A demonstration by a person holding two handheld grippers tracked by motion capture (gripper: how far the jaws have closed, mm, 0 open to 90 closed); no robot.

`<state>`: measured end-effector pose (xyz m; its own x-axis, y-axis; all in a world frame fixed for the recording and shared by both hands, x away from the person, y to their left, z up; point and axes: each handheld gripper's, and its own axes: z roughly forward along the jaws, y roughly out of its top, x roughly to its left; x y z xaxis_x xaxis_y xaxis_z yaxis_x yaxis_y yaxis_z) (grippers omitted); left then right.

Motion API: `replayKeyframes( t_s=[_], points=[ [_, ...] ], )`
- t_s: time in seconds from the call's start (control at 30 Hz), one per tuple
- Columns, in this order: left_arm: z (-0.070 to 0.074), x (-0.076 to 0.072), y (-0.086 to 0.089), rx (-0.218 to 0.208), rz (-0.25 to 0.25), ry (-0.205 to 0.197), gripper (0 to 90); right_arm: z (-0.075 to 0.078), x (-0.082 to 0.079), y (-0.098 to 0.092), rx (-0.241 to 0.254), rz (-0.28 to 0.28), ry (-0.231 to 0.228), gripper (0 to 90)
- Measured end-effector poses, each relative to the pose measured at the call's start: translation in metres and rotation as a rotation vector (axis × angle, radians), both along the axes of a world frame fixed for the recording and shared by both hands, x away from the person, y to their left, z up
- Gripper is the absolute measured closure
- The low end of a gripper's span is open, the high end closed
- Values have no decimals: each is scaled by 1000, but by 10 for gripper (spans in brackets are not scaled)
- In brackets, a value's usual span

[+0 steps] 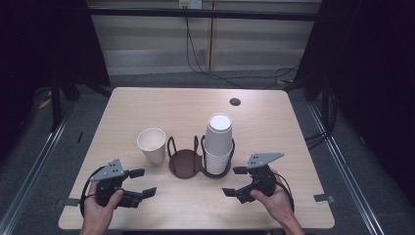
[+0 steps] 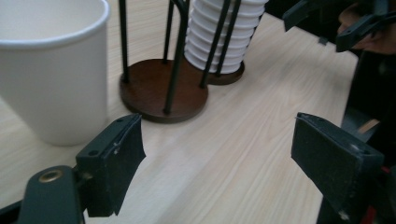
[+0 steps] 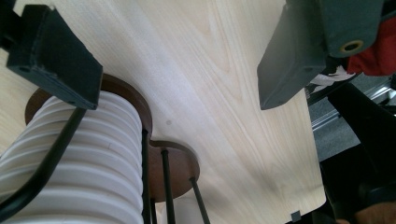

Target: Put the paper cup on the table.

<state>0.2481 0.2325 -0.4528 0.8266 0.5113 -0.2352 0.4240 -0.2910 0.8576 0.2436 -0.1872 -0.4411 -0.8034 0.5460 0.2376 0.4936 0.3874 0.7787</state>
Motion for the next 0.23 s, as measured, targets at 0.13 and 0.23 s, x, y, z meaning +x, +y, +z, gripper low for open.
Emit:
replayKeyframes(
  t_s=[0.13, 0.23],
  points=[
    [-12, 0, -7, -6, -29, 35, 170, -1, 1, -2, -7, -16, -3, 142],
    [-17, -2, -12, -37, -19, 68, 159, -4, 1, -3, -12, -42, -12, 143]
  ],
)
